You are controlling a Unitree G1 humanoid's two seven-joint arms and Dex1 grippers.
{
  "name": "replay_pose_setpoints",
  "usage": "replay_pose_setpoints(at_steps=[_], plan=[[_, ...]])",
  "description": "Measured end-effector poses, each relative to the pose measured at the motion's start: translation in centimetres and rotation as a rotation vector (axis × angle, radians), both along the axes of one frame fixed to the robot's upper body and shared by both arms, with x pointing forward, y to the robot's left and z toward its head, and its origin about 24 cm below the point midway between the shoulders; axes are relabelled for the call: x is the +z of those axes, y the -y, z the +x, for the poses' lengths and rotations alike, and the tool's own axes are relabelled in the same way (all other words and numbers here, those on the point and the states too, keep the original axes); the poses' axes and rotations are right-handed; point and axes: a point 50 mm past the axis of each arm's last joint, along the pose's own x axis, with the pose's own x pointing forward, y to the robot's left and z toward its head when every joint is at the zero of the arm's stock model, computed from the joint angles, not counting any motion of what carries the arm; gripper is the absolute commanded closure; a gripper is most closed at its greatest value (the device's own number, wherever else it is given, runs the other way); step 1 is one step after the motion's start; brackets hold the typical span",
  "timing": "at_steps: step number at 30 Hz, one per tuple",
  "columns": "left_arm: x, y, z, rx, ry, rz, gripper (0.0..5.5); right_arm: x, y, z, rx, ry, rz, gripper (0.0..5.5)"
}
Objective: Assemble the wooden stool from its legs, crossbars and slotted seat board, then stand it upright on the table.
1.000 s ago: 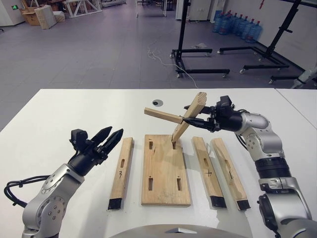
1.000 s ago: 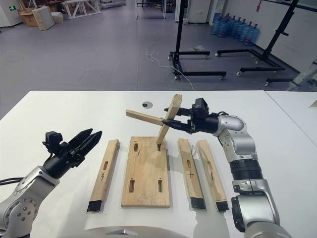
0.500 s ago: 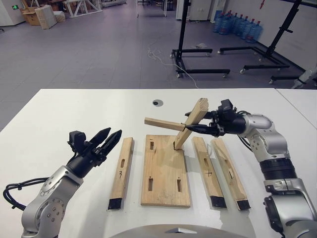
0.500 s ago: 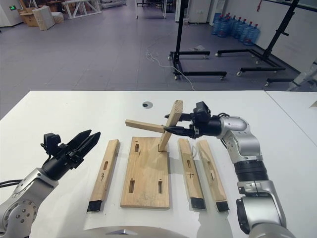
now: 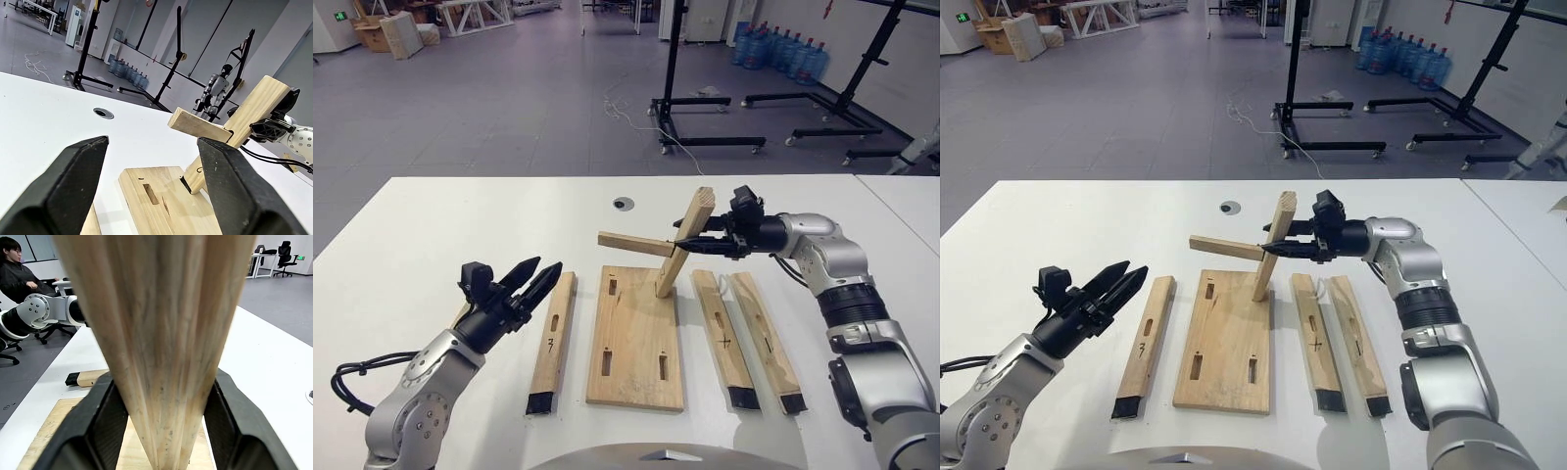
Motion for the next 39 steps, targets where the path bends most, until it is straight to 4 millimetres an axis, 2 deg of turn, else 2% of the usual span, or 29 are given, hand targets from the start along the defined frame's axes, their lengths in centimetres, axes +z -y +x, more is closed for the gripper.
replay_pose_setpoints(at_steps=[3,7,9,12,17,21,24,27,30,34,39], plan=[[-0.2,-0.2,-0.1,0.021,0.001,-0.001,2.19,-1.9,0.4,-0.5,-0.015,-0.121,-0.084,2.43],[-0.2,-0.5,0.0,0.049,0.003,0.005,2.19,-1.3,1.2,-0.2,-0.086,-0.127,-0.040,1.67],[-0.3,-0.6,0.0,0.059,0.006,0.006,2.19,-0.1,2.0,0.1,-0.159,-0.094,0.019,1.32],[-0.5,-0.7,0.1,0.070,-0.001,0.000,2.19,2.1,3.1,0.4,-0.263,-0.022,0.126,1.32],[-0.4,-1.2,0.2,0.102,0.010,0.009,2.19,7.5,4.4,0.3,-0.352,0.138,0.299,1.32],[-0.3,-1.7,0.2,0.126,0.015,0.021,2.19,9.7,4.9,0.0,-0.398,0.203,0.381,1.32],[-0.4,-1.9,0.2,0.137,0.011,0.028,2.19,9.3,3.1,-0.9,-0.298,0.213,0.324,1.32],[-0.5,-2.0,0.2,0.145,0.006,0.035,2.19,5.0,0.6,-1.2,-0.243,0.133,0.191,1.32],[-0.6,-2.0,0.3,0.149,0.003,0.041,2.19,5.3,-0.4,-1.5,-0.197,0.173,0.165,1.32],[-0.6,-2.0,0.2,0.151,0.000,0.042,2.19,5.6,-0.1,-1.5,-0.223,0.165,0.190,1.32],[-0.6,-2.6,0.1,0.181,-0.004,0.062,2.19,9.1,1.0,-1.4,-0.301,0.228,0.376,1.32]])
